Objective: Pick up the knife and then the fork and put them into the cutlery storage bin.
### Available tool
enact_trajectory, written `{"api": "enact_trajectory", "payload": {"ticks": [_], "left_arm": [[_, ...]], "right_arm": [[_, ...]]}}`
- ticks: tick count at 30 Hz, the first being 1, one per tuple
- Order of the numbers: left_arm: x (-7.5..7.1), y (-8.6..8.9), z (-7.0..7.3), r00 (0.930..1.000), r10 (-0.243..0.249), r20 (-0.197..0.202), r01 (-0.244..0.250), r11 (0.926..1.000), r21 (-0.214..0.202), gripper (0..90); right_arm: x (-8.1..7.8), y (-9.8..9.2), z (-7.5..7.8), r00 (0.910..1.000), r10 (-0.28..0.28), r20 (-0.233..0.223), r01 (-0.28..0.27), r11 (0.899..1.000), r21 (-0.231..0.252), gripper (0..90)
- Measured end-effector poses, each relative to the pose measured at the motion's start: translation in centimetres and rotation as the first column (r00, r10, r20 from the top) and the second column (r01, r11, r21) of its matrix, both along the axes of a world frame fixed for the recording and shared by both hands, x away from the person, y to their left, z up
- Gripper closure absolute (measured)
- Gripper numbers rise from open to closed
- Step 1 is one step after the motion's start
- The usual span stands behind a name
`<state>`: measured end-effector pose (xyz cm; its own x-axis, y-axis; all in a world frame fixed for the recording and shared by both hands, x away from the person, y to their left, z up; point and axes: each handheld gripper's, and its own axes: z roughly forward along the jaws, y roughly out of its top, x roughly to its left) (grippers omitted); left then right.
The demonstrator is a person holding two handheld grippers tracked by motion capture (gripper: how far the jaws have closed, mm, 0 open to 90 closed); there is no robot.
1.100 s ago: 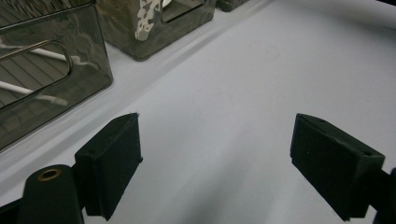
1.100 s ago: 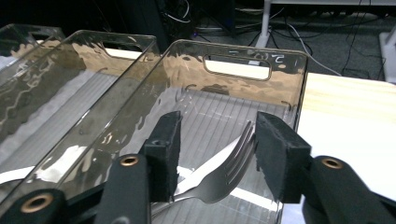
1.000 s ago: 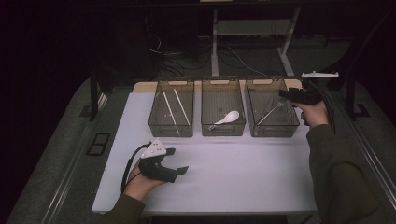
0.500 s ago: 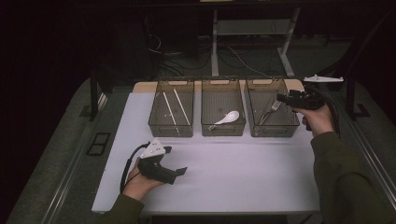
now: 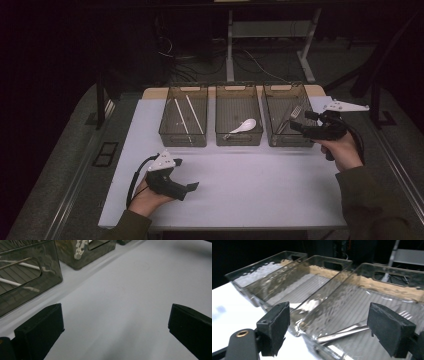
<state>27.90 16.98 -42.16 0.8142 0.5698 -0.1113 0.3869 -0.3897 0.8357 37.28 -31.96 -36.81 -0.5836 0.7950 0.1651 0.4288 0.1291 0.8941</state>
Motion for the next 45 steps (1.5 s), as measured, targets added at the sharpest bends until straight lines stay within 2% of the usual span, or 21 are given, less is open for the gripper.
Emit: {"api": "enact_trajectory", "payload": {"ticks": [6,11,24,27,32,40,45], "left_arm": [[-0.1,-0.1,-0.1,1.0000,-0.004,-0.005,0.004,0.9999,-0.010,0.0],[-0.1,-0.1,-0.2,1.0000,-0.007,-0.004,0.007,0.9999,-0.015,0.0],[-0.1,0.3,0.0,0.9997,-0.018,0.016,0.018,0.9994,-0.030,0.0],[-0.1,0.4,0.1,0.9998,-0.013,0.017,0.014,0.9992,-0.038,0.0],[0.0,0.4,0.1,0.9995,-0.020,0.023,0.021,0.9989,-0.042,0.0],[-0.1,0.3,0.1,0.9991,-0.034,0.026,0.035,0.9984,-0.044,0.0],[-0.2,0.2,0.0,0.9990,-0.038,0.023,0.039,0.9982,-0.047,0.0]], "right_arm": [[-2.1,0.8,-0.1,0.9992,0.033,0.024,-0.033,0.999,-0.005,17.5],[-3.5,1.5,-0.5,0.9986,0.050,0.019,-0.050,0.999,-0.014,17.4],[-6.6,2.6,-3.2,0.9945,0.104,0.013,-0.103,0.994,-0.039,15.0],[-7.5,2.6,-3.9,0.9934,0.115,0.004,-0.115,0.993,-0.031,15.0],[-8.7,2.6,-4.8,0.9899,0.142,-0.009,-0.142,0.988,-0.058,15.0],[-10.6,2.2,-6.1,0.9862,0.164,-0.017,-0.165,0.984,-0.062,15.0],[-11.2,1.6,-6.6,0.9870,0.159,-0.026,-0.160,0.985,-0.056,14.9]]}}
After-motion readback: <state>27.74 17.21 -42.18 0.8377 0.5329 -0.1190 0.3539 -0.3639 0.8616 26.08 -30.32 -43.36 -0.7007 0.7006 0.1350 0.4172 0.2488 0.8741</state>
